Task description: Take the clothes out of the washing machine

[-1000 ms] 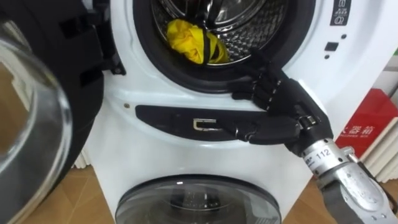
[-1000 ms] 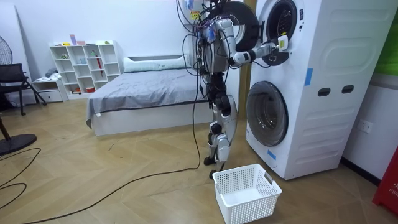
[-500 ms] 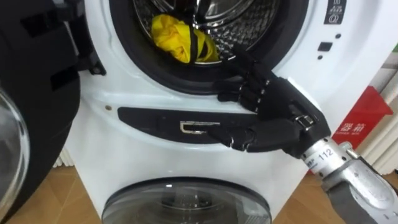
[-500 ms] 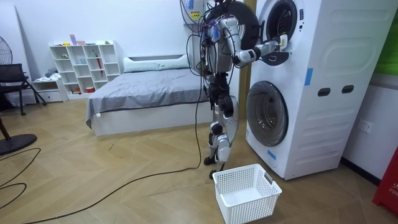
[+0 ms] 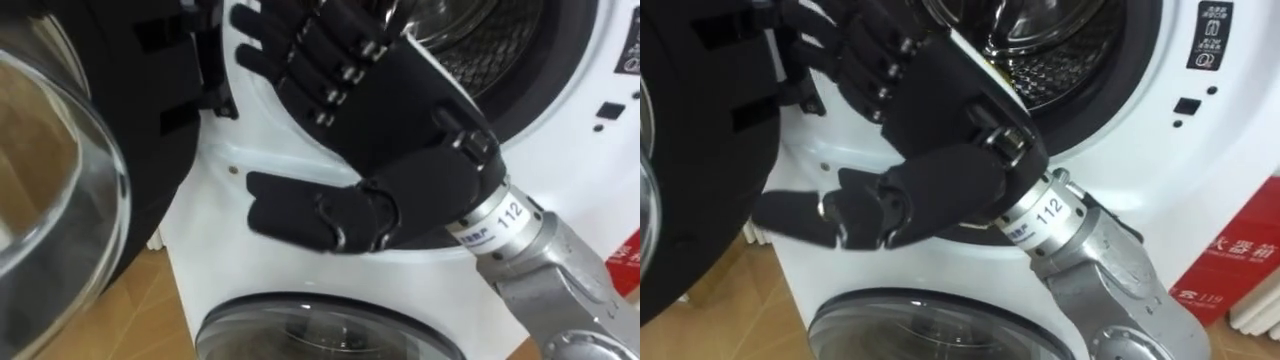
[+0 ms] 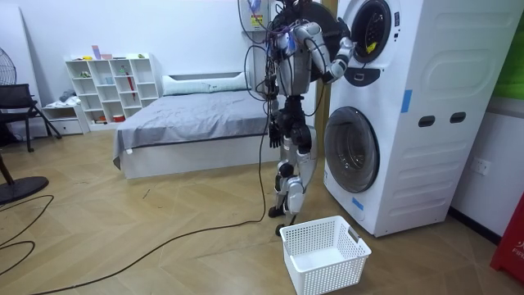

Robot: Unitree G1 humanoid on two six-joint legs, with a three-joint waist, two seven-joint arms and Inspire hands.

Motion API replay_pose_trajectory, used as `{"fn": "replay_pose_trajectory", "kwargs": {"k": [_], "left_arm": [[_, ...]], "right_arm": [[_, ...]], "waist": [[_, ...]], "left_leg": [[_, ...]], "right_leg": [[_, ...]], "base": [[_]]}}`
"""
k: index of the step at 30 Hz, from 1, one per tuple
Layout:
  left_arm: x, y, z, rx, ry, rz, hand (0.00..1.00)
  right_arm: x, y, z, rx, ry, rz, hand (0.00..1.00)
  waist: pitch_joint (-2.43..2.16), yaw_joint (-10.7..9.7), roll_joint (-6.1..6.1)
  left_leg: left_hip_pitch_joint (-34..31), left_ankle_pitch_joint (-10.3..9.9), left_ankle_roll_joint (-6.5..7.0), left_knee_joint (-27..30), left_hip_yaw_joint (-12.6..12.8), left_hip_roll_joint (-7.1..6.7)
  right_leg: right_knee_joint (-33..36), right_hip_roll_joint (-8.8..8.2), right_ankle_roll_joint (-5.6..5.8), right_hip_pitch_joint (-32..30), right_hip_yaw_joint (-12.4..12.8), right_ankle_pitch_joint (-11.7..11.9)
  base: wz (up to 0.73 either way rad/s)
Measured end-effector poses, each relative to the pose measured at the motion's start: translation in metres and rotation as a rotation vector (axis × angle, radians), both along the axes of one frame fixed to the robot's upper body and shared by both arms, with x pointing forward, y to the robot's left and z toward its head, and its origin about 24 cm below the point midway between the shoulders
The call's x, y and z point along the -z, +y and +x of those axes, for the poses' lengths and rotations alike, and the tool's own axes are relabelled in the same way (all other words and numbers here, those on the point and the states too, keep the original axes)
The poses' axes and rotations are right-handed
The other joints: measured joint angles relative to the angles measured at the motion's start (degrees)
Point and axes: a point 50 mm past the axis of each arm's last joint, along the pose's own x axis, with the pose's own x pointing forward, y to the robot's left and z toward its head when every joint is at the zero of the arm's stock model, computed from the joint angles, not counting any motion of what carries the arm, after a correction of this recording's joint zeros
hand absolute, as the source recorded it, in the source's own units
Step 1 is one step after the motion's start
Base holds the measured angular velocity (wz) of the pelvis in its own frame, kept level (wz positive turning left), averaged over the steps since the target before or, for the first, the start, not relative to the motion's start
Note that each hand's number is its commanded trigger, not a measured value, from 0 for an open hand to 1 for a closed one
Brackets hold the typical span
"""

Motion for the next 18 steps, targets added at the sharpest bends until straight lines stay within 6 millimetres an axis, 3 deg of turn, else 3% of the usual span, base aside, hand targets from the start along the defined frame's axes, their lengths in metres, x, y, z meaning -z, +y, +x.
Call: {"fn": "replay_pose_trajectory", "kwargs": {"k": [7, 14, 18], "left_arm": [[0.000, 0.000, 0.002, 0.002, -0.007, 0.002, 0.00], [0.001, -0.005, 0.002, 0.012, -0.009, -0.002, 0.00], [0.002, -0.007, -0.008, -0.047, 0.002, -0.008, 0.00]], "right_arm": [[0.000, 0.001, 0.000, -0.010, 0.000, 0.007, 0.00], [-0.003, -0.002, 0.000, 0.025, -0.002, 0.020, 0.00], [-0.012, -0.020, 0.002, 0.124, -0.033, 0.030, 0.00]], "waist": [[0.37, -0.13, 0.83], [-0.14, -1.43, 1.95], [0.01, -2.77, 2.18]], "left_leg": [[-0.12, -0.28, 0.07, -0.13, 0.00, -0.03], [-0.03, -0.34, 0.10, -0.15, -0.42, -0.47], [0.81, -0.35, 0.12, -0.11, -1.15, -0.49]], "right_leg": [[0.17, -0.01, 0.16, -0.23, -0.06, -0.09], [0.18, -0.08, 0.22, -0.10, -0.78, -0.13], [0.22, -0.14, 0.26, 0.93, -0.89, -0.16]], "base": [[0.00], [0.03], [0.08]]}}
